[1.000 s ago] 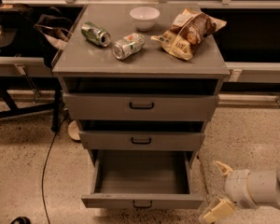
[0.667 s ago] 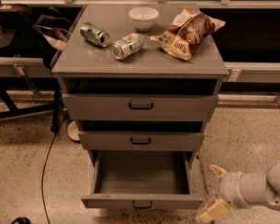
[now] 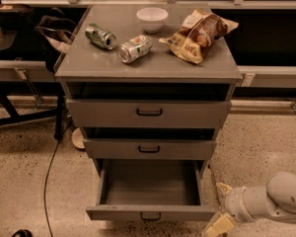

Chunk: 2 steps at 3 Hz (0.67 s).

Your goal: Close bottom drawer

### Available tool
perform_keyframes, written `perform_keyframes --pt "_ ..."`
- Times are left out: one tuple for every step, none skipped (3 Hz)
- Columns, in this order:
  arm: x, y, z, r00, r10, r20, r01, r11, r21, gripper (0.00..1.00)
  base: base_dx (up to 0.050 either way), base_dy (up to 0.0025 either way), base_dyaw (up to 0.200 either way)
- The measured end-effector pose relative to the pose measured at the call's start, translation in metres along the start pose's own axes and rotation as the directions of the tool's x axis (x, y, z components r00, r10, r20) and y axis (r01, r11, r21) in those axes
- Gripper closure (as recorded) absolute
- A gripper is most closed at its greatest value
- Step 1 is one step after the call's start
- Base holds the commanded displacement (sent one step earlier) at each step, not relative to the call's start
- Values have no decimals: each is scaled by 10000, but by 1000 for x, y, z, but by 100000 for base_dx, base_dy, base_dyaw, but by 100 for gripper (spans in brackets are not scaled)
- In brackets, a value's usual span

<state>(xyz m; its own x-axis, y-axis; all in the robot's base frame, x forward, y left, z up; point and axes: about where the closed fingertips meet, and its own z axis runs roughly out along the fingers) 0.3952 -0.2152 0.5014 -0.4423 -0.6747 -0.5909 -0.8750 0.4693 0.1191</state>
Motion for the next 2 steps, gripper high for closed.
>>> perform_keyframes --pt "0 0 0 10000 0 0 0 10000 0 0 0 0 0" --pt "0 0 0 10000 2 1 -2 10000 -2 17 0 0 0"
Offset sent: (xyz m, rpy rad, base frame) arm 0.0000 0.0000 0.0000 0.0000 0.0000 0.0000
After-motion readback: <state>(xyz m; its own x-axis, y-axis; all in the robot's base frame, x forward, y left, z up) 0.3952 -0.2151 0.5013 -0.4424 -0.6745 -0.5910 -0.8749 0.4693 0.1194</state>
